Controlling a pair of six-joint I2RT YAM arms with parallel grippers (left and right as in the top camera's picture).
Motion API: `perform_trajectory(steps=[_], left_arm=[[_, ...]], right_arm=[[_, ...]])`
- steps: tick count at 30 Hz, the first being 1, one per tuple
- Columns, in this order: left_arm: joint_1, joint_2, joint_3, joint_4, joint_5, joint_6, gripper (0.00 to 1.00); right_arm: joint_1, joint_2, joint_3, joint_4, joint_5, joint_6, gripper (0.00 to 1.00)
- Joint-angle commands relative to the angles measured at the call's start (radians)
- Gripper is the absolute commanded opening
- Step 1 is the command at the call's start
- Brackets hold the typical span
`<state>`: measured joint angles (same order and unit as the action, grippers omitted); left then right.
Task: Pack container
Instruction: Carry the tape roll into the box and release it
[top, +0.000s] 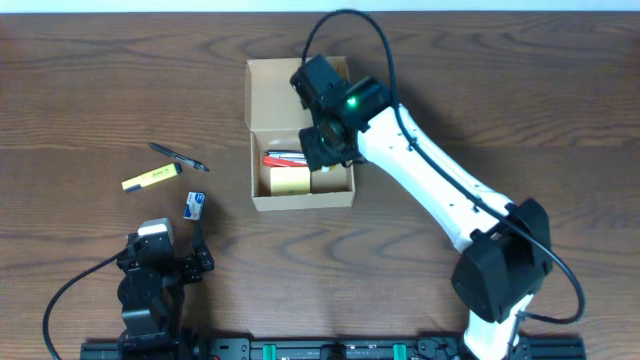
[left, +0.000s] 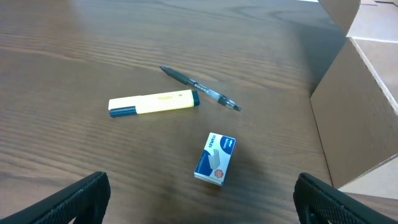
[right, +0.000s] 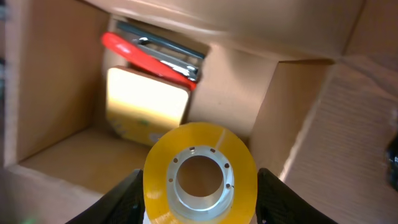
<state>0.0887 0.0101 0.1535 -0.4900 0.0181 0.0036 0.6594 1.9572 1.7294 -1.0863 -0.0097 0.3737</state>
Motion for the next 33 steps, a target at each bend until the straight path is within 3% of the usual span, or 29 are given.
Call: perform_trajectory(steps=[1,17,33], left_arm=[[-0.004,-0.006,-0.017,0.0,-0.015,0.0,0.95],[-0.004,-0.006,-0.017,0.0,-0.015,0.0,0.95],[-0.004,-0.006,-0.017,0.0,-0.015,0.0,0.95]], right_arm=[[0.003,0.008,-0.061,0.033,0.036,0.022,0.02],[0.01,0.008,-0.188,0.164,0.036,0.023,0.02],[0.01,0.008,-0.192,0.197,0.087,0.039,0.06]])
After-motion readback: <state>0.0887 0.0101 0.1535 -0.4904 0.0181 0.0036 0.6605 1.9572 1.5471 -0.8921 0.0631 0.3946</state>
